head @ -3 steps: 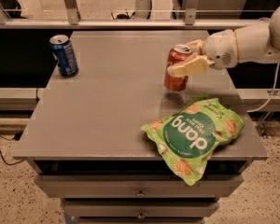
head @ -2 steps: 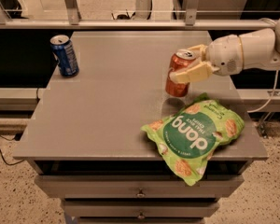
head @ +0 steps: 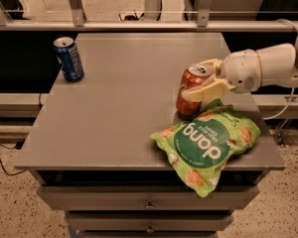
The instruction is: Move coke can near green rice chip bag
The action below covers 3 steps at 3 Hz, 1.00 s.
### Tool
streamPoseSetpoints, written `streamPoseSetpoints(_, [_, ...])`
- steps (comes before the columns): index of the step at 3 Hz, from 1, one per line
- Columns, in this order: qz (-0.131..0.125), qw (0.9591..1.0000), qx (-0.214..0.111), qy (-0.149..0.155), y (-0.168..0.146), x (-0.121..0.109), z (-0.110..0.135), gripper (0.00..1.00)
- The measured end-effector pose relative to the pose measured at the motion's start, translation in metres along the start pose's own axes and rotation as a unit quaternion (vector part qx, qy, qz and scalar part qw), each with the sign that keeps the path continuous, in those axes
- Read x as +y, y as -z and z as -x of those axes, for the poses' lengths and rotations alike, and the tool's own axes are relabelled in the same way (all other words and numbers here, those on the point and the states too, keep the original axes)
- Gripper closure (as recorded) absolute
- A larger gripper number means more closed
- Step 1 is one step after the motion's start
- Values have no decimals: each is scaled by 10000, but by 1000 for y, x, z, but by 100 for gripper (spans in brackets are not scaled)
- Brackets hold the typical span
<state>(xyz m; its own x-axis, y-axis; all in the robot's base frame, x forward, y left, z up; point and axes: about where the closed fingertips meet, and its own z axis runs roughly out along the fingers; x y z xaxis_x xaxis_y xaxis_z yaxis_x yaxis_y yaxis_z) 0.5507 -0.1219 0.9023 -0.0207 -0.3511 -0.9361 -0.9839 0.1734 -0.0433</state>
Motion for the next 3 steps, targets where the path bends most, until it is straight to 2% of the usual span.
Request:
streamPoseSetpoints(1, [70,10000,-22,-7,-1,8,-6,12])
streamPoseSetpoints(2, [140,9999,-62,16,-1,13,-10,0])
streamPoseSetpoints(3, [156,9999,-69,22,0,14,-10,0])
